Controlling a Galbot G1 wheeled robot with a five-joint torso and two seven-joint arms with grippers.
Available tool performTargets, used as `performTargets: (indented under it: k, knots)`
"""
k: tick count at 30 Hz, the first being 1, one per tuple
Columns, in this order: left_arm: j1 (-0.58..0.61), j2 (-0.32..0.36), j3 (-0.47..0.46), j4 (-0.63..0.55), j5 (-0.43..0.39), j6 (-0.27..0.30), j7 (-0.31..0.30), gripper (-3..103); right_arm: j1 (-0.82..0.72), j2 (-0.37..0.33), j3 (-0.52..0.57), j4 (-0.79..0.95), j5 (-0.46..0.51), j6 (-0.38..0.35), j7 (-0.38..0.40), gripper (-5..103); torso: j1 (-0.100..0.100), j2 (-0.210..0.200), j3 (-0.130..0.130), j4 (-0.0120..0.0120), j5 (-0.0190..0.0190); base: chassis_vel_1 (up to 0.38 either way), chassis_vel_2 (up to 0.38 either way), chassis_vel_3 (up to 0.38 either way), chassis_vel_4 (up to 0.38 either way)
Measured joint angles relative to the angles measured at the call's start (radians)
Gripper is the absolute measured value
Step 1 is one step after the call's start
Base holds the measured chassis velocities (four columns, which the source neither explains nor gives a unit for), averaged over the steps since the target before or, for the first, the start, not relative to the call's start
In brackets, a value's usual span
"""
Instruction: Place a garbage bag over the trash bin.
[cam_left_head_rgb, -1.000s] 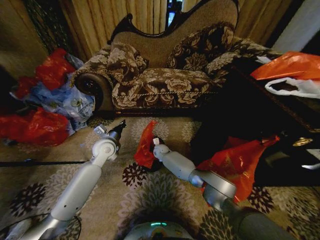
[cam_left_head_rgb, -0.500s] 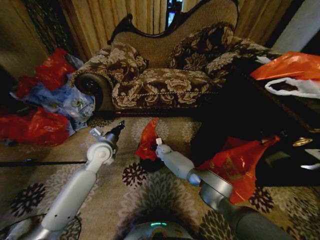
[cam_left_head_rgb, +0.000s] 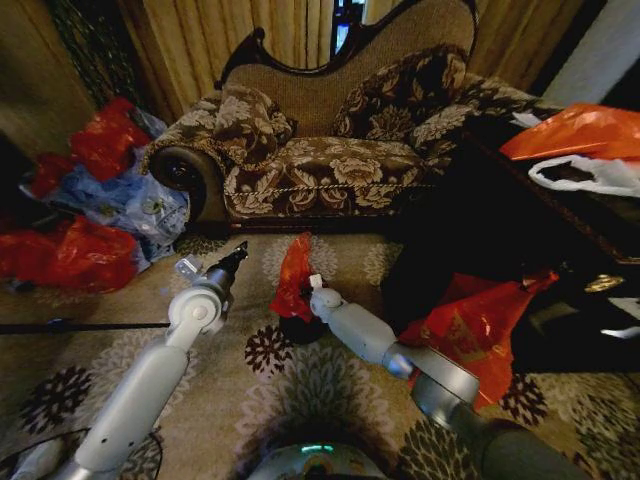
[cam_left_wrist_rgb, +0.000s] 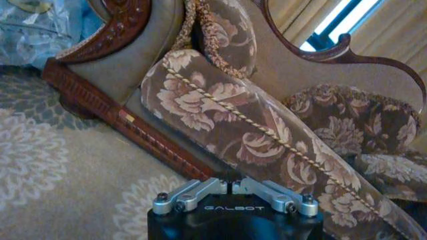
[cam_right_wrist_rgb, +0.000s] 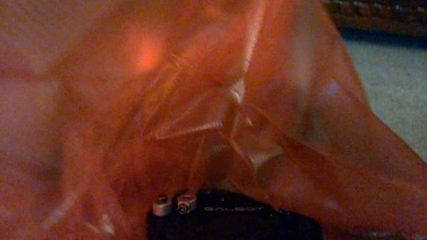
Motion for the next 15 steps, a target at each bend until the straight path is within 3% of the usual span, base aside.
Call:
performTargets:
  k: [2,3,4,8,9,12,14,15]
  knots:
    - [0.013,0.008,-0.010,-0.017,-0.002,0.011,0.000,-3,-0.005,-0.009,-0.010,0.044,0.005,-0.002,0.039,37,0.000,0.000,0.000,-0.0002,-0.0001,0.000,0.000,0.000,0.000]
    - [0.021,0.013,-0.017,-0.025,-0.005,0.016,0.002,2,-0.006,-0.014,-0.014,0.067,0.011,-0.004,0.061,42,0.000,0.000,0.000,-0.0001,-0.0001,0.000,0.000,0.000,0.000]
    - [0.021,0.013,-0.017,-0.025,-0.005,0.016,0.002,2,-0.006,-0.014,-0.014,0.067,0.011,-0.004,0.061,42,0.000,0.000,0.000,-0.0001,-0.0001,0.000,0.000,0.000,0.000]
    - [0.052,0.022,-0.048,-0.044,-0.010,0.023,0.019,24,-0.005,-0.031,-0.026,0.137,0.028,-0.010,0.112,58,0.000,0.000,0.000,-0.0001,-0.0001,0.000,0.000,0.000,0.000]
    - [0.052,0.022,-0.048,-0.044,-0.010,0.023,0.019,24,-0.005,-0.031,-0.026,0.137,0.028,-0.010,0.112,58,0.000,0.000,0.000,-0.0001,-0.0001,0.000,0.000,0.000,0.000]
    - [0.079,0.023,-0.067,-0.058,-0.011,0.025,0.029,34,0.002,-0.039,-0.036,0.171,0.057,-0.020,0.140,74,0.000,0.000,0.000,0.0000,-0.0001,0.000,0.000,0.000,0.000]
    - [0.085,0.023,-0.070,-0.063,-0.011,0.025,0.029,40,0.003,-0.040,-0.037,0.175,0.063,-0.022,0.145,74,0.000,0.000,0.000,0.0000,-0.0002,0.000,0.000,0.000,0.000]
    - [0.094,0.024,-0.076,-0.071,-0.011,0.027,0.029,45,0.003,-0.041,-0.037,0.179,0.072,-0.023,0.154,85,0.000,0.000,0.000,-0.0001,-0.0001,0.000,0.000,0.000,0.000]
